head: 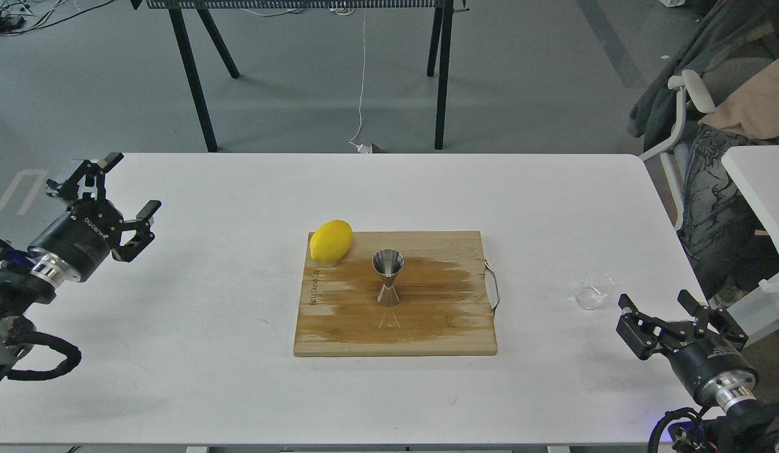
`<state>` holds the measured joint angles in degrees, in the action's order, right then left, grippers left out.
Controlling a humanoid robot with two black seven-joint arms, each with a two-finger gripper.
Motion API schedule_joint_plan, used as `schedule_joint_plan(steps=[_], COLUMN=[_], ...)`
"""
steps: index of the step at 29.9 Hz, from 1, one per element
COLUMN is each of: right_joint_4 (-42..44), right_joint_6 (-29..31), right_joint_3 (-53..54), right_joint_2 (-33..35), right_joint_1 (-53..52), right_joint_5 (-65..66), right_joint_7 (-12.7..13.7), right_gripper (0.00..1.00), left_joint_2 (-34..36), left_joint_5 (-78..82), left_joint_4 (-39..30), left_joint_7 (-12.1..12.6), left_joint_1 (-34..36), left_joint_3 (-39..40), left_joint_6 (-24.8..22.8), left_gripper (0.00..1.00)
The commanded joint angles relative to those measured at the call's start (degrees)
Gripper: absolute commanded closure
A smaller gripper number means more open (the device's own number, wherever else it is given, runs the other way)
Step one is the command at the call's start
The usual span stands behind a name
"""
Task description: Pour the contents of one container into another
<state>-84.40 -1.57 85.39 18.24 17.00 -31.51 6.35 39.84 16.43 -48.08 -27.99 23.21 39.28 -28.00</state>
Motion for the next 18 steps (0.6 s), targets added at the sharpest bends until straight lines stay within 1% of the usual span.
schedule_joint_plan(steps=[1, 12, 18], right_joint_4=[2.21, 8.90, 11.09], right_joint_6=[-3.26, -5.81, -8.62], right_joint_3=[-0.93, -6.02, -7.43], right_joint_2=[-0.48, -0.75, -0.75], right_joint_1=[-1.88, -8.03, -11.02], right_joint_5=[0.49, 0.84, 0.84], right_joint_7=[-0.02, -0.29, -0.46], right_gripper=[0.01, 0.01, 0.01], left_joint_2=[-0.03, -0.03, -0.03], left_joint_5=[0.01, 0.09, 0.09], left_joint_4=[0.09, 0.09, 0.09], left_joint_7=[-0.01, -0.01, -0.01], left_joint_1=[-0.53, -0.80, -0.80], left_joint_3=[0.01, 0.01, -0.25], left_joint_6=[0.00, 0.00, 0.00], left_gripper=[0.01, 0.01, 0.01])
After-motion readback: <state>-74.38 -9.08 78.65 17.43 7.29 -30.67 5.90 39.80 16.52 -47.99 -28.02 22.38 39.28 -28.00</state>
